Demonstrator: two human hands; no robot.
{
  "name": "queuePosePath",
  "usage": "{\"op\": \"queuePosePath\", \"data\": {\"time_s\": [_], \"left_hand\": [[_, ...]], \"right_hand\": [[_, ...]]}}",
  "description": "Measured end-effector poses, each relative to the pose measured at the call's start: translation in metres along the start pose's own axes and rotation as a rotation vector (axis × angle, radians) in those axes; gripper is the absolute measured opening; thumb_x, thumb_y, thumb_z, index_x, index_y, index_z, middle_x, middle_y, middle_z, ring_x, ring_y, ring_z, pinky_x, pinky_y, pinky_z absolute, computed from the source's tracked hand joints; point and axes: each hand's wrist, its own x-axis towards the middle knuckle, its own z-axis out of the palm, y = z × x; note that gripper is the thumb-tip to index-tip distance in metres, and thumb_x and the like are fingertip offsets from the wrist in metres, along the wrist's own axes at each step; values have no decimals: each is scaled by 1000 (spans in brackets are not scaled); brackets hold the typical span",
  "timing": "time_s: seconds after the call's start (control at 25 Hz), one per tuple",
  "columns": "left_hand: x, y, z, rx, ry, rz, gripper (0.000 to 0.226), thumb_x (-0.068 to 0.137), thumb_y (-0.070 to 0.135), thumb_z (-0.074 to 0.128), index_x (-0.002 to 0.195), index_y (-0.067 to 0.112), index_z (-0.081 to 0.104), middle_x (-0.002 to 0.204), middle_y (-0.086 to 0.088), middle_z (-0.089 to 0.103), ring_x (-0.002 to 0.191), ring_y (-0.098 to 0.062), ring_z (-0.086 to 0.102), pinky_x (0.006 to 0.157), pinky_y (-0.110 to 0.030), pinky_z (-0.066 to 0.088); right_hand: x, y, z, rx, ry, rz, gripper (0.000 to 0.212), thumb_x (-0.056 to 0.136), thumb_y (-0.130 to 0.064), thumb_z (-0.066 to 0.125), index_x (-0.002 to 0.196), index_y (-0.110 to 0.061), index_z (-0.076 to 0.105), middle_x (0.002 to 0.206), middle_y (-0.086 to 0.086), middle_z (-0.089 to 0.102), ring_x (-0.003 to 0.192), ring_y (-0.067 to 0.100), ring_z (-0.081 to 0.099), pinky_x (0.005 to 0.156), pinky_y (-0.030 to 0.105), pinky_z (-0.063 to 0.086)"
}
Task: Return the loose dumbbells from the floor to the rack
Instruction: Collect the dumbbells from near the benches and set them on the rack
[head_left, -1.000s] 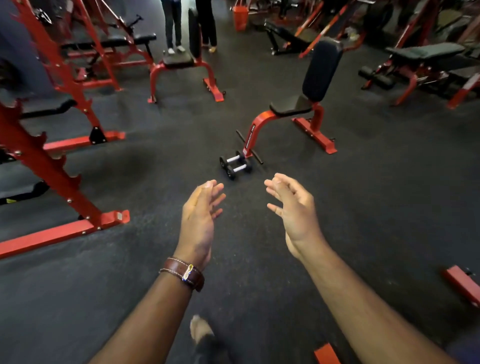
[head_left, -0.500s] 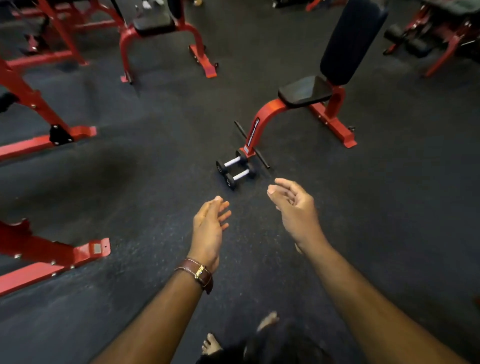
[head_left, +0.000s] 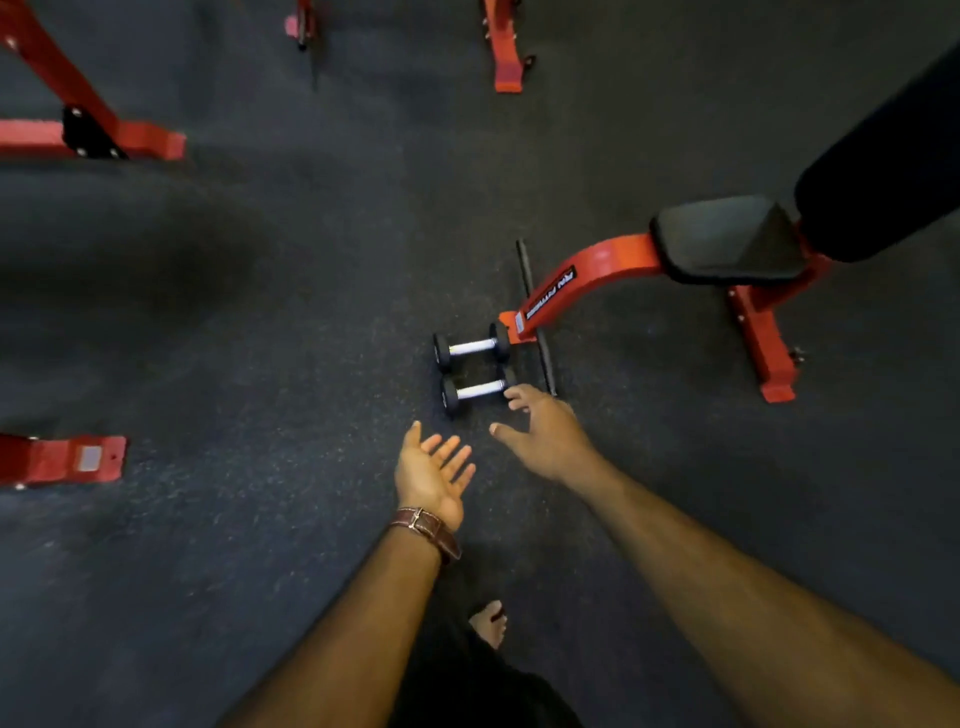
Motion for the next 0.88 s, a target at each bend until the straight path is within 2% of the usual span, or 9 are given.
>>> {"op": "queuePosePath", "data": {"time_s": [0.16,0.4,0.68,0.88], "left_hand": [[114,-2,57,-208,99,-59,61,100,48,40,146,7,40,144,-17,52,128,-34,53,109,-47,41],[335,-35,91,-416,327,-113,62,101,47,40,147,6,39,143,-17,53,127,-33,54,108,-47,42],[556,-129,82,-648,452,-167,73,100,55,36,153,7,27,151,-18,44,136,-36,45,112,-51,35],[628,-163,71,-722,516,-177,80,96,68,29,152,11,31,153,-17,42,143,-37,36,116,-52,24]], "right_hand": [[144,31,-3,-200,-177,-17,56,87,-34,72,136,-14,54,131,9,63,116,21,61,93,25,44],[352,134,71,-445,-420,-66,54,87,-36,71,133,-13,56,130,12,63,123,30,57,102,38,48],[527,276,207,-715,-622,-228,50,78,-42,70,115,-10,61,120,18,66,115,37,61,95,41,51],[578,330,281,-711,-646,-202,60,73,-43,78,118,-6,63,119,19,67,109,36,65,88,36,53]]}}
